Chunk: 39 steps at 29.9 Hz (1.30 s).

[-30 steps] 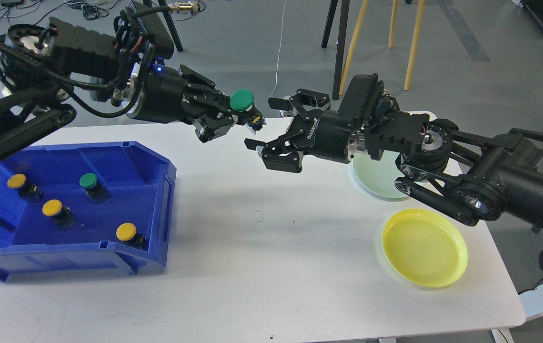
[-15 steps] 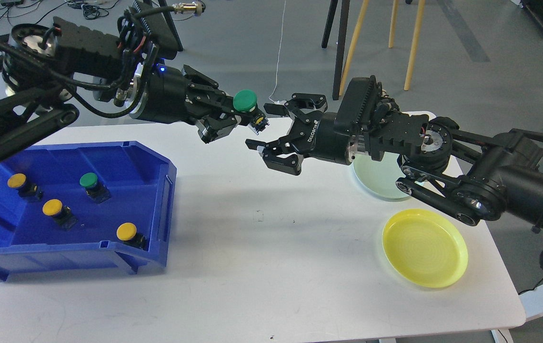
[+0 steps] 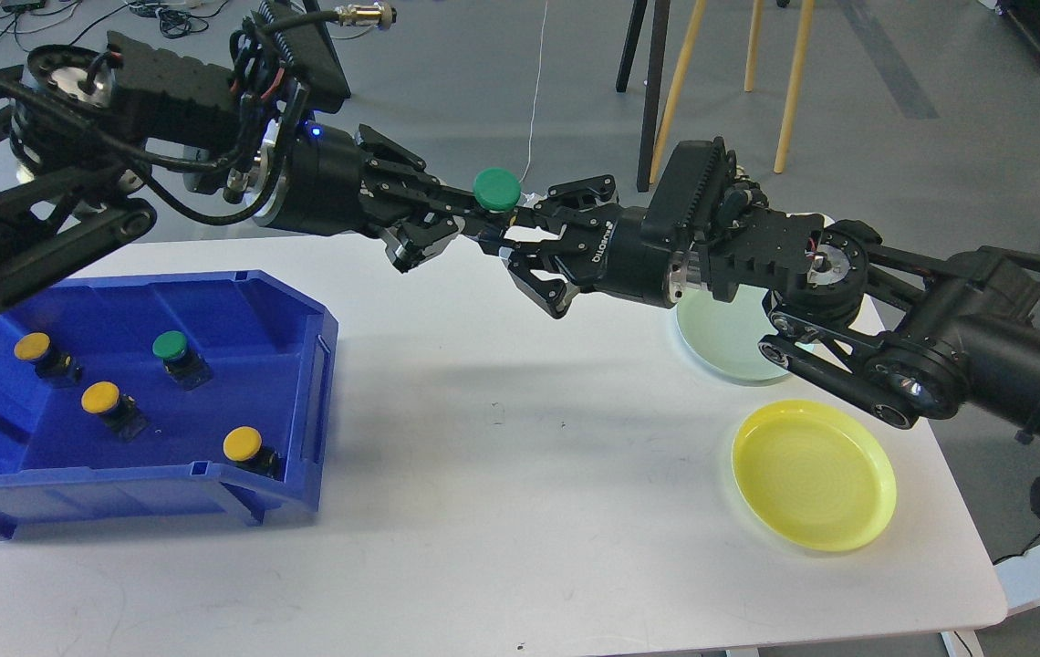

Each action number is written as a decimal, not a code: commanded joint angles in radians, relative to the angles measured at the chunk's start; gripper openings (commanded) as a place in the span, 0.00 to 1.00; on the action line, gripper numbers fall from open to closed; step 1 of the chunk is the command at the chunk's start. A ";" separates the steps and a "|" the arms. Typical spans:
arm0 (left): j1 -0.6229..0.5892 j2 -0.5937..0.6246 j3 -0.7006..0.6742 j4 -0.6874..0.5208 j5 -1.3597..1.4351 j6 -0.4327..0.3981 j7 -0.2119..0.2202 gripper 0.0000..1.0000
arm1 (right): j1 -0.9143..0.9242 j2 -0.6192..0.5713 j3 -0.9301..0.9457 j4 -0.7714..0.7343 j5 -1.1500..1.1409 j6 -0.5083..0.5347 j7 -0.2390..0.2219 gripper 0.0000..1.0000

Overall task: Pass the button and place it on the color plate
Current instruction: 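Grasp the green button with the right gripper, release left, then lower the button onto the pale green plate and open right gripper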

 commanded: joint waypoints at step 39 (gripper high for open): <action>0.018 0.087 -0.073 0.093 -0.124 0.000 -0.001 1.00 | -0.173 -0.137 -0.019 -0.318 0.224 0.017 0.003 0.00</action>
